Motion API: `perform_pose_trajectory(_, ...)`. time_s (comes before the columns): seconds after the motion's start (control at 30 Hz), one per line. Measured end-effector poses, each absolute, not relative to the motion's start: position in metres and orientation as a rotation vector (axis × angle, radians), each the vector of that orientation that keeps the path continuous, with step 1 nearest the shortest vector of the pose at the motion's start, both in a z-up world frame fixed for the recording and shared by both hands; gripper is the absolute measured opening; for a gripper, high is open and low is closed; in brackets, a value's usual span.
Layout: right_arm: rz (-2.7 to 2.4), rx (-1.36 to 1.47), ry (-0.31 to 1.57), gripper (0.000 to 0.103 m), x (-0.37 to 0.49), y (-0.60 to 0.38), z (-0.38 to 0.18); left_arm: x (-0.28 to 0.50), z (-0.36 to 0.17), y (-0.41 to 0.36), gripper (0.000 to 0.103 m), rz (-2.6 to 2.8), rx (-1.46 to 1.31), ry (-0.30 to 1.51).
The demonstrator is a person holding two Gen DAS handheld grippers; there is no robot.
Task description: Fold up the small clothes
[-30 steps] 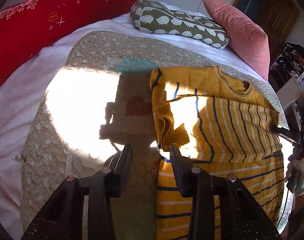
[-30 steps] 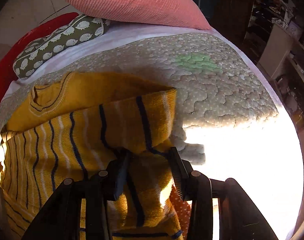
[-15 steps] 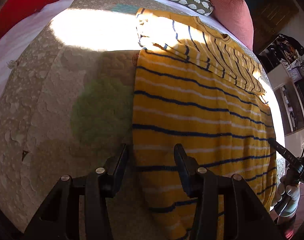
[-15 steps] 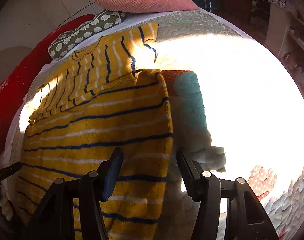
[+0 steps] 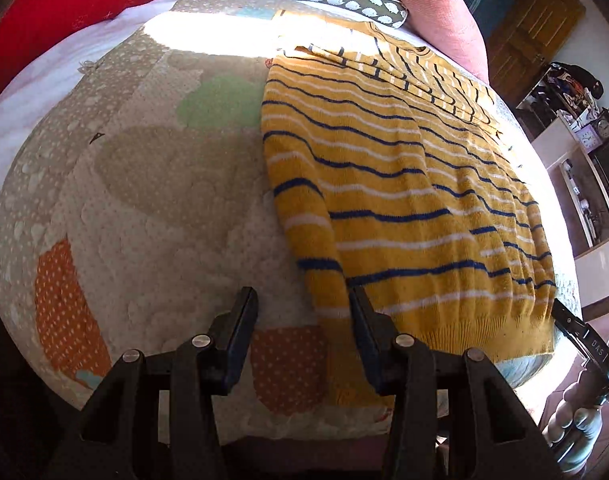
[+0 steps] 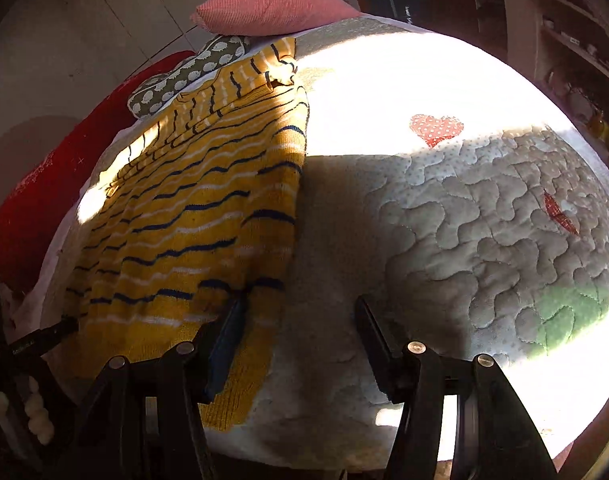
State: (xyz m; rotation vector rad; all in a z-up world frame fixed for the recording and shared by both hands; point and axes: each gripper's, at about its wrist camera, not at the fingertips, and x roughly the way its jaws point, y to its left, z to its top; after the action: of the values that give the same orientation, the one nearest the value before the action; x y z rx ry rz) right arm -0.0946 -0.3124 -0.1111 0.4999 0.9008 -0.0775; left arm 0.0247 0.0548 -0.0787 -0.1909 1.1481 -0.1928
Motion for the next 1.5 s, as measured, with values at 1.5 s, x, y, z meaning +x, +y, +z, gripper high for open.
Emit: perform_pose_trajectory(1.5, 0.062, 0.63, 0.864, 0.067, -0.11, -0.299, -0.1, 0.011, -0.073, 0.06, 0.055, -0.339, -0.439, 1.189)
